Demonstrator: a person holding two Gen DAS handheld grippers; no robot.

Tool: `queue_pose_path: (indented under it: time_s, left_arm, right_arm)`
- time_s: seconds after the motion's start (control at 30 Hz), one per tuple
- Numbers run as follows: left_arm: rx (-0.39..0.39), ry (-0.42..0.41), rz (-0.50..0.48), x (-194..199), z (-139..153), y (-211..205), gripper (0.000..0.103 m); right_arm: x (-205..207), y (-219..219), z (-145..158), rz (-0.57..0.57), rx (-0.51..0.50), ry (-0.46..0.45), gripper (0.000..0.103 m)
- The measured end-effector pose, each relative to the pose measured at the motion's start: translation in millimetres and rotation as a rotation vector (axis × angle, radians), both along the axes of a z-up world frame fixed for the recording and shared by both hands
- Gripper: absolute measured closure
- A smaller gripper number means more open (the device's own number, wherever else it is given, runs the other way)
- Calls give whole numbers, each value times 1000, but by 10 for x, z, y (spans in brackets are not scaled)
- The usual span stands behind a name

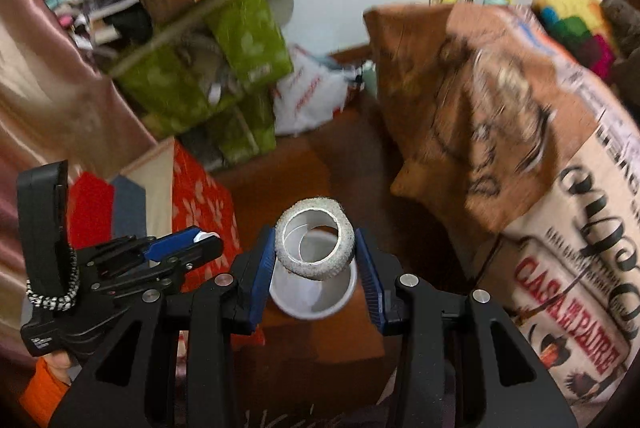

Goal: Collect trash
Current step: 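Carry the tape roll and tube with both tools over the white bin, then open both grippers to drop the tape and tube into the bin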

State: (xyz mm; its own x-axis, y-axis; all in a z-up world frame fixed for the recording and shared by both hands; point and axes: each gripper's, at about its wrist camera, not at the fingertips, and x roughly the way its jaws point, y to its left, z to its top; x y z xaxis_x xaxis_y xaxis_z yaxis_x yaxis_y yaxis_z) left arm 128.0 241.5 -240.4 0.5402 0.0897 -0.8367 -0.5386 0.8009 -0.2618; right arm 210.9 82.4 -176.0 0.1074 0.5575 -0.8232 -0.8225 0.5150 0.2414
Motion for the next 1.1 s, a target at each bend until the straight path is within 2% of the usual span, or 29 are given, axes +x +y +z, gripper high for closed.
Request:
queue_pose_path:
  time_s: [0.1, 0.33, 0.4, 0.5, 0.63, 0.83, 0.9, 0.97, 1.1]
  left_arm:
    - [-34, 60, 3, 13, -313, 32, 77]
    - [-112, 190, -4, 60, -1038, 61, 77]
    - [-137, 214, -4, 67, -1200, 80, 77]
    - [-186, 235, 11, 71, -1396, 150, 77]
    - [-218, 247, 31, 67, -1541, 223, 77]
    - [-248, 248, 58, 63, -1657, 269, 77]
    - [-263, 246, 62, 72, -1712, 266, 77]
    - [-268, 248, 63, 79, -1740, 260, 77]
    - [-274, 243, 66, 101, -1774, 277, 77]
  right_arm:
    - [-27, 77, -179, 17, -42, 16, 66]
    - [76, 311, -646, 16, -105, 116, 66]
    - [115, 416, -777, 29, -108, 161, 66]
    - [124, 579, -903, 48, -130, 180, 66]
    - [112, 772, -1071, 70, -148, 212, 66]
    - [105, 841, -1205, 103, -122, 285, 64]
    - [108, 855, -1254, 107, -132, 316, 51]
    - [113, 851, -1272, 96, -137, 306, 48]
    - [173, 823, -1258, 47, -151, 258, 47]
